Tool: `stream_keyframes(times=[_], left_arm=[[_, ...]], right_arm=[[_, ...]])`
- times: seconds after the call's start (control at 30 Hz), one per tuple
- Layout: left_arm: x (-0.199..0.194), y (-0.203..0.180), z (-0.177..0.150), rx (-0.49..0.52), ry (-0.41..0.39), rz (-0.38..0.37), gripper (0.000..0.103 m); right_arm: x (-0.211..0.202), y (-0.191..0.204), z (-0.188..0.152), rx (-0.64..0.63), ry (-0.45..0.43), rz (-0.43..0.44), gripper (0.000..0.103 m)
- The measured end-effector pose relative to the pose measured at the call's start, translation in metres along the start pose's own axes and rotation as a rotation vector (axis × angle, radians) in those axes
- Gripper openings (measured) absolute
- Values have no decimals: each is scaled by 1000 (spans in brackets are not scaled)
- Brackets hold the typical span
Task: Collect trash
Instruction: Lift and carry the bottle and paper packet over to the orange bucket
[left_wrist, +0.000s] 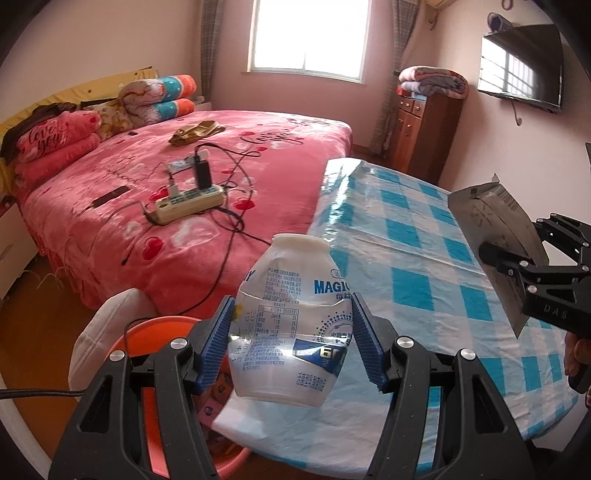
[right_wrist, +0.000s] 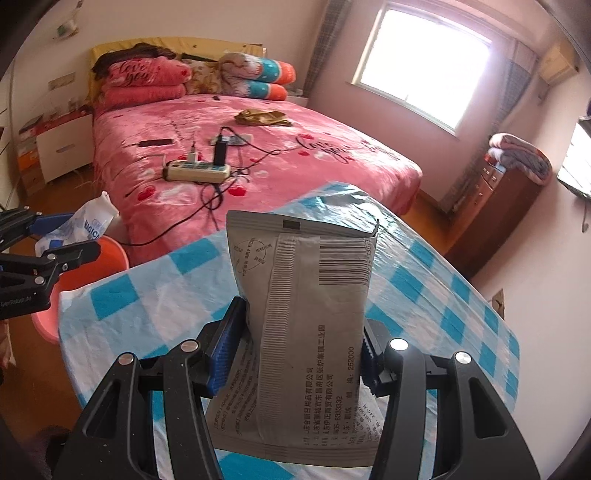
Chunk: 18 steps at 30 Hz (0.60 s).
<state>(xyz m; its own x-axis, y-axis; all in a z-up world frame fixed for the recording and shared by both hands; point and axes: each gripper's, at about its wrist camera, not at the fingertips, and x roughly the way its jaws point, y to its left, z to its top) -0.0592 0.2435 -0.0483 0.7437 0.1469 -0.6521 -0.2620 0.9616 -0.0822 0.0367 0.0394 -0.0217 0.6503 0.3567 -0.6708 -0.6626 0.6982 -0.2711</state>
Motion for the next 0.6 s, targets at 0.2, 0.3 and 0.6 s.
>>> stream_keyframes(times=[0.2,0.3,0.6], left_arm=[[-2,25,-5,-36,0,44,63],[-2,43,-9,-61,5,75,63],[3,92,-25,-135,41,155,63]], right_arm=[[12,32,11,-56,6,50,56],[17,47,14,-89,10,75,56],[35,108,35,-200,15,173,56]])
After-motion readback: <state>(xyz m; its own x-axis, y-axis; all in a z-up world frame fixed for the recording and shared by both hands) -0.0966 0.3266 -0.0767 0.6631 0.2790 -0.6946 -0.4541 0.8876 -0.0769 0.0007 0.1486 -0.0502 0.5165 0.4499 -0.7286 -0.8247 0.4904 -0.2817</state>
